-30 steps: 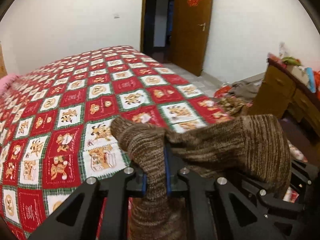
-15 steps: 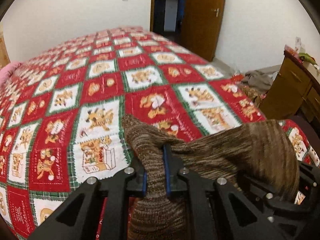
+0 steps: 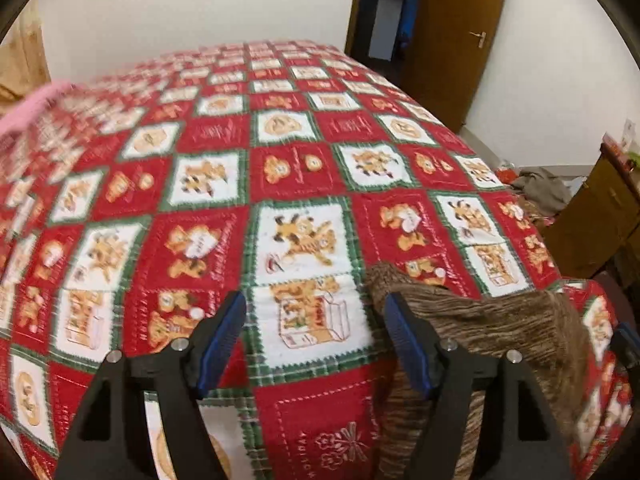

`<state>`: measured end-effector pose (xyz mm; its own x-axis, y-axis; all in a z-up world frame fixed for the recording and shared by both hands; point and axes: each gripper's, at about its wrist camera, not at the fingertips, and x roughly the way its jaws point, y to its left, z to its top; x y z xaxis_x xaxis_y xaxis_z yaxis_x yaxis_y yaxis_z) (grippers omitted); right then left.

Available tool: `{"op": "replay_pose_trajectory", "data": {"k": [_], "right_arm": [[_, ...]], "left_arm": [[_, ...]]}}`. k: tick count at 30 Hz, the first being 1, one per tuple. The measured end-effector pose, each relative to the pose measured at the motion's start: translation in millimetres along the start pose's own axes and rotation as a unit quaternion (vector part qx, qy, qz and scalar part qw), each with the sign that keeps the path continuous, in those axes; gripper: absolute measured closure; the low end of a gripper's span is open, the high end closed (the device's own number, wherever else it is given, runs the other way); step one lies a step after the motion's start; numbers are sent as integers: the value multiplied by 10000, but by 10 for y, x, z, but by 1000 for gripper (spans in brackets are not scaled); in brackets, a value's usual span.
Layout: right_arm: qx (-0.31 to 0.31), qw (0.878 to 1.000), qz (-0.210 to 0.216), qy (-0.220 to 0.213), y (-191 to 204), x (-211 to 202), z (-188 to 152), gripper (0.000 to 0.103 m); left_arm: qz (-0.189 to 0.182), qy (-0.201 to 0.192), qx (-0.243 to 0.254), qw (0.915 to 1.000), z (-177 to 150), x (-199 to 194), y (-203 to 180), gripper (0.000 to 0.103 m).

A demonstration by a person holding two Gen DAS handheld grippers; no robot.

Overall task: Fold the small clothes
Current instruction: 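Lower the folded sweater onto the quilt and open both grippers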

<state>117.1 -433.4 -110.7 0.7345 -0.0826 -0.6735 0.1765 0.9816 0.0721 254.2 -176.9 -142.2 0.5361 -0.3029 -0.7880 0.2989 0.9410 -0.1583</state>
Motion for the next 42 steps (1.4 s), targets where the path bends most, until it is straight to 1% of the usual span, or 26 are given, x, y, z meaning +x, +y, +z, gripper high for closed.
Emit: {"op": "replay_pose_trajectory", "data": {"k": [1, 2, 4, 7, 9, 10, 12, 14, 16, 18, 20, 23, 26, 28, 29, 31, 33, 35, 36, 38, 42], "right_arm": [[-46, 9999, 146, 9, 61, 33, 29, 79], [-138, 9996, 251, 21, 133, 86, 60, 79], [-305, 9992, 234, 68, 248, 193, 75, 79], [-321, 9974, 390, 518, 312, 508, 61, 79], [-346, 9955, 216, 857, 271, 710, -21, 79], [-380, 9954, 123, 875, 234, 744, -55, 82], [-338, 9956, -17, 877, 188, 732, -58, 82], [-203, 9957, -67, 902, 154, 757, -79, 82], [-190, 9961, -163, 847, 161, 791, -102, 82], [-183, 9964, -224, 803, 169, 798, -95, 82], [-182, 9964, -232, 799, 164, 795, -82, 81], [-76, 9974, -242, 672, 141, 674, -67, 82], [-154, 9980, -531, 291, 210, 319, -113, 82], [-317, 9984, -455, 131, 308, 55, -181, 81], [-419, 9982, -411, 142, 371, -28, -225, 81], [-537, 9975, -374, 276, 448, -85, -308, 81], [-426, 9970, -186, 612, 467, -27, -424, 81], [-367, 9943, -207, 982, 458, 110, -573, 81], [-382, 9929, -232, 1098, 458, 163, -631, 81], [-256, 9939, -207, 1057, 432, 145, -680, 81], [-62, 9926, -248, 1183, 400, 41, -771, 81]], "left_arm": [[-183, 81, -61, 9998, 3, 29, 3, 29], [-284, 112, -81, 9995, 0, 46, -11, 29], [-387, 162, 67, 9991, -10, 122, -125, 29], [-209, 297, 330, 9988, -15, 365, -325, 29], [-109, 389, 512, 9979, -21, 523, -446, 29], [-43, 324, 628, 9975, -12, 520, -486, 28], [-38, 274, 812, 9963, 35, 526, -550, 26], [79, 289, 904, 9955, 79, 587, -590, 16], [260, 288, 991, 9943, 103, 637, -610, 10], [318, 246, 1088, 9933, 99, 596, -621, 12], [339, 168, 1233, 9916, 56, 461, -643, 18], [125, 101, 1294, 9915, -20, 238, -681, 18], [-44, -49, 1433, 9897, -152, -13, -762, 18], [-81, -76, 1561, 9877, -265, -127, -828, 18], [-95, -91, 1604, 9870, -302, -158, -852, 18], [-60, -141, 1664, 9859, -413, -232, -884, 18], [50, -165, 1742, 9846, -549, -281, -911, 18], [114, -139, 1811, 9833, -646, -286, -919, 18], [164, -100, 1834, 9828, -709, -289, -915, 18], [228, -37, 1869, 9821, -814, -276, -913, 18], [239, -80, 1863, 9822, -993, -344, -849, 18]]}}
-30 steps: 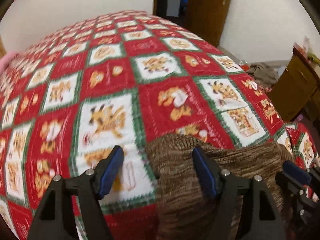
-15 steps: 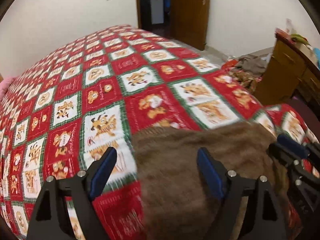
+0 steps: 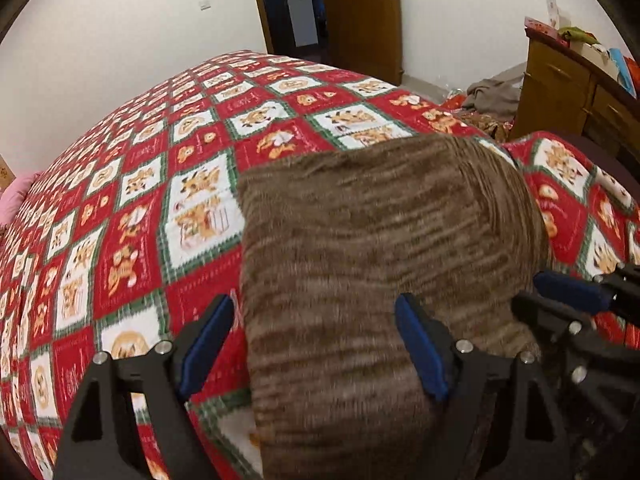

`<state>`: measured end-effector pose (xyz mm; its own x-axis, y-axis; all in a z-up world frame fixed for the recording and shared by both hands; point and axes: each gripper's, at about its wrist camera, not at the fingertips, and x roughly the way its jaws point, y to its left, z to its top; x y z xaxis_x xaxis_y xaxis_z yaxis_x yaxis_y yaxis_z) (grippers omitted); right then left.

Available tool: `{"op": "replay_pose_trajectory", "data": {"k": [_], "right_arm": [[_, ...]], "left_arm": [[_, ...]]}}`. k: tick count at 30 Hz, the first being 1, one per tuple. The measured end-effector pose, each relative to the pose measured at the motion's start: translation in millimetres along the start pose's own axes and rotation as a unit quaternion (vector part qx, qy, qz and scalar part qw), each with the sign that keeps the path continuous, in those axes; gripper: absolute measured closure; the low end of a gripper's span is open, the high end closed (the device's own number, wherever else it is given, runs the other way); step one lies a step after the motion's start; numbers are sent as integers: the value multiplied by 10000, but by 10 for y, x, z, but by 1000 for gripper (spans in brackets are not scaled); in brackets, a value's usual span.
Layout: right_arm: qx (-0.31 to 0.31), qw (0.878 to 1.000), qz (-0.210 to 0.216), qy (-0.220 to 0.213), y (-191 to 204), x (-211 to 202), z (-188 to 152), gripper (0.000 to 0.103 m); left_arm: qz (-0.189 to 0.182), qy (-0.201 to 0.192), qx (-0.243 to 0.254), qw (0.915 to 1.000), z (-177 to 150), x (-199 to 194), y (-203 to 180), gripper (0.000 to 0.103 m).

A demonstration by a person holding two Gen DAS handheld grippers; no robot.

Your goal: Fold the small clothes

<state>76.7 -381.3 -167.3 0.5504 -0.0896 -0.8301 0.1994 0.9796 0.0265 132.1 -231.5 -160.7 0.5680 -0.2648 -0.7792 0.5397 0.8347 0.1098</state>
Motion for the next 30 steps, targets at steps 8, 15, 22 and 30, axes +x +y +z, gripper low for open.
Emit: {"op": "replay_pose_trajectory", "data": {"k": [8, 15, 22, 30], "right_arm": [[-555, 9967, -261, -533, 349, -474, -495, 81], [-413, 9991, -69, -93, 355, -225, -798, 81], [-346, 9994, -92, -21, 374, -275, -965, 79], [-181, 9995, 176, 186, 396, -500, -1146, 79]], "left_arm": [[-119, -122, -195, 9997, -358, -368, 42, 18], [115, -100, -42, 9999, -661, -409, -9, 18], [157, -85, -8, 9998, -865, -466, -7, 18], [73, -69, -109, 9999, -1011, -726, 47, 18]]}}
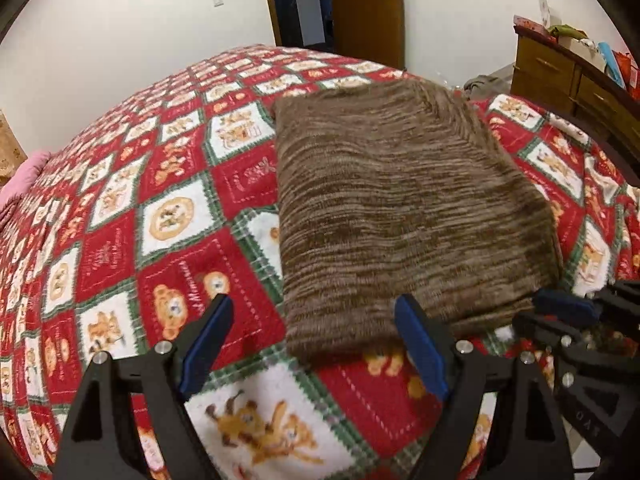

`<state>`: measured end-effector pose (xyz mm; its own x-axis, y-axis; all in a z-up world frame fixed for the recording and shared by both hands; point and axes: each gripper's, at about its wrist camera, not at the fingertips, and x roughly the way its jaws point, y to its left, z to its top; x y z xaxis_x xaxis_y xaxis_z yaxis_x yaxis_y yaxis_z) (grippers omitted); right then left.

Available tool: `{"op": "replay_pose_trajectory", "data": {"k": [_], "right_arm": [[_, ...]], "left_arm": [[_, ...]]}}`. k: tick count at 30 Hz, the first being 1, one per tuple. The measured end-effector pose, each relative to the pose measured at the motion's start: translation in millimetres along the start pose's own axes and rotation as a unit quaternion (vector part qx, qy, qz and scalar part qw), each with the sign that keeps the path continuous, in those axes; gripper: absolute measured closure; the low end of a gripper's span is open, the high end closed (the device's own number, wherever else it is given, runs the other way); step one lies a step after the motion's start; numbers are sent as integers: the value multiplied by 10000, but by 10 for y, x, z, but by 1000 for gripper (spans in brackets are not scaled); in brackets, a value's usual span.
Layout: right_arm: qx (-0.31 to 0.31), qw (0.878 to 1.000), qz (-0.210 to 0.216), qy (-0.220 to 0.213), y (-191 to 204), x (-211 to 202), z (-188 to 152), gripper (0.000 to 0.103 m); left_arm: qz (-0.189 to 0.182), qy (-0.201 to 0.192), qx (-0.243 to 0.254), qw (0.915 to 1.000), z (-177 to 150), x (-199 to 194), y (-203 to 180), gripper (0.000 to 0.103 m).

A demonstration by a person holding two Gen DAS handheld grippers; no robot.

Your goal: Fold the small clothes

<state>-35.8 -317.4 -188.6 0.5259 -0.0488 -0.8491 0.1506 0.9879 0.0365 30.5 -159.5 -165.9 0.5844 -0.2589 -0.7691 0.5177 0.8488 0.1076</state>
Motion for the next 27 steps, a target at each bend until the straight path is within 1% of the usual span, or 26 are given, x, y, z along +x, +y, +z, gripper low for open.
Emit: {"op": "replay_pose_trajectory", "data": {"k": [2, 3, 4, 5, 6, 7, 10, 12, 16, 17, 18, 20, 21, 23, 24, 25, 27], "right_arm": [[-99, 9999, 15, -106, 54, -129, -54, 79], [-139, 9998, -12, -148, 77, -189, -74, 74], [-151, 9997, -59, -208, 98, -275, -93, 62], [-128, 9996, -85, -252, 99, -345, -123, 53], [-85, 9994, -91, -321, 97, -427, -141, 39], [-51, 9992, -98, -391, 95, -500, -149, 34], [-56, 9987, -254, -439, 69, -666, -160, 34], [-27, 9972, -556, -492, 36, -781, -149, 34], [-96, 9866, -1058, -1238, 81, -1189, -74, 34], [-170, 9809, -1204, -1518, 122, -1351, -58, 34], [-217, 9769, -1290, -1687, 135, -1440, -52, 34], [-377, 9625, -1553, -2191, 213, -1719, -58, 34], [-423, 9561, -1645, -2387, 241, -1824, -67, 34], [-475, 9429, -1787, -2769, 289, -2041, -80, 28], [-477, 9372, -1845, -2920, 303, -2125, -75, 22], [-466, 9312, -1903, -3075, 321, -2212, -76, 20], [-412, 9222, -1921, -3330, 343, -2355, -85, 19]], "left_arm": [[11, -80, -11, 10000, -5, -102, 7, 17], [-3, -121, -21, 9999, -9, -165, 5, 17], [-14, -140, -28, 9999, -13, -215, 2, 17], [-24, -140, -29, 9999, -22, -265, -9, 13], [-16, -103, -30, 9999, -34, -313, -20, 10], [9, -64, -39, 10000, -41, -343, -23, 5], [33, 53, -92, 9999, -76, -445, -25, 5], [39, 181, -185, 9997, -80, -501, 2, 5], [-16, 275, -499, 9984, -69, -753, 45, 5], [6, 281, -554, 9981, -59, -828, 51, 5], [33, 272, -605, 9978, -51, -908, 54, 5], [78, 177, -686, 9975, -37, -1088, 58, 5], [95, 69, -715, 9974, -26, -1199, 53, 4], [175, -133, -769, 9968, 4, -1372, 55, 0], [192, -252, -814, 9962, 15, -1470, 58, 0], [171, -384, -855, 9955, 25, -1571, 60, 0], [164, -664, -882, 9938, 49, -1746, 50, 0]]}}
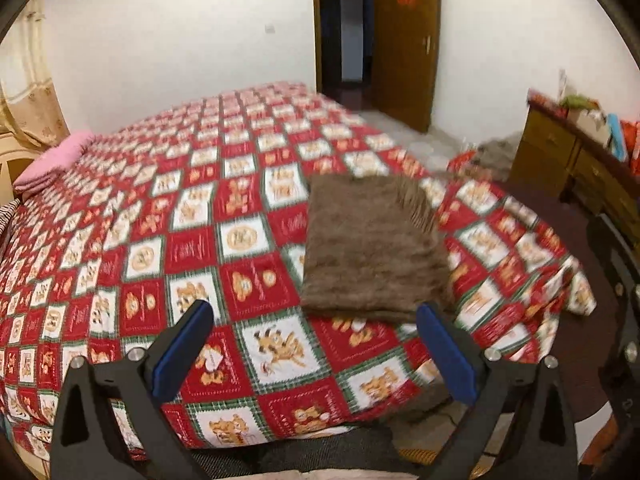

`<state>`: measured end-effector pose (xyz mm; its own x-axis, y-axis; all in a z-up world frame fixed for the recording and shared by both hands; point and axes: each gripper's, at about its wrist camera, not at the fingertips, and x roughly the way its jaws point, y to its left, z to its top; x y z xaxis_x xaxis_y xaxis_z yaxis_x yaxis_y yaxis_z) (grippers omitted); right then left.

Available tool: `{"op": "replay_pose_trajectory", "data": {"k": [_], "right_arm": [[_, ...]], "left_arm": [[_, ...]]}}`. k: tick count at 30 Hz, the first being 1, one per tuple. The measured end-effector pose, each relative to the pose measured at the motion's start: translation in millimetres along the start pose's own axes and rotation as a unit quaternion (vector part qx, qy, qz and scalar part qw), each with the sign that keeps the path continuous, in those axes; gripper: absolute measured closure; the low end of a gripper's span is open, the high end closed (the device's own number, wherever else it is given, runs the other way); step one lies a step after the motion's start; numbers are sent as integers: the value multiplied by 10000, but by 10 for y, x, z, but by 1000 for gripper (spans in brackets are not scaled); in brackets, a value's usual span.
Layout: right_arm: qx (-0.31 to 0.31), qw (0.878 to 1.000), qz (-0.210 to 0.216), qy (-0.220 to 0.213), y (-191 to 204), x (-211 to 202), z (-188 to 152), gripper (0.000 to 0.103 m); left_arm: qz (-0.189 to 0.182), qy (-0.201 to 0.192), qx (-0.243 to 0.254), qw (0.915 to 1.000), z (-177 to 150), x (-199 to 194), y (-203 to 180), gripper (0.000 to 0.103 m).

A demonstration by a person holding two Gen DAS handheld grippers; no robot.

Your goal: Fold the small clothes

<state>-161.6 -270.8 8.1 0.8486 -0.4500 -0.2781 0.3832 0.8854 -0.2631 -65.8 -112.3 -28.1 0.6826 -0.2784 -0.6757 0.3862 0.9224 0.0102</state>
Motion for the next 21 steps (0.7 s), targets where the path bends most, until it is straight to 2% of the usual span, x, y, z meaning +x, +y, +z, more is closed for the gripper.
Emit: {"op": "replay_pose_trajectory", "data": {"k": [3, 6, 10, 14, 21], "right_arm": [[325, 9992, 99, -198, -100, -110, 90, 19], [738, 9965, 160, -367, -233, -190, 147, 19], [1082, 9922, 78, -609, -345, -288, 170, 19], [1238, 9898, 19, -700, -415, -313, 176, 18], [1278, 9889, 158, -735, -414, -316, 139, 17]], "left_arm": [[161, -550, 41, 9983, 67, -244, -40, 0], [325, -1171, 107, 9925, 137, -477, -73, 0], [284, -1732, 49, 9845, 219, -650, -96, 0], [141, -1866, 63, 9823, 256, -700, -142, 0], [171, -1947, -81, 9807, 231, -719, -107, 0]]}}
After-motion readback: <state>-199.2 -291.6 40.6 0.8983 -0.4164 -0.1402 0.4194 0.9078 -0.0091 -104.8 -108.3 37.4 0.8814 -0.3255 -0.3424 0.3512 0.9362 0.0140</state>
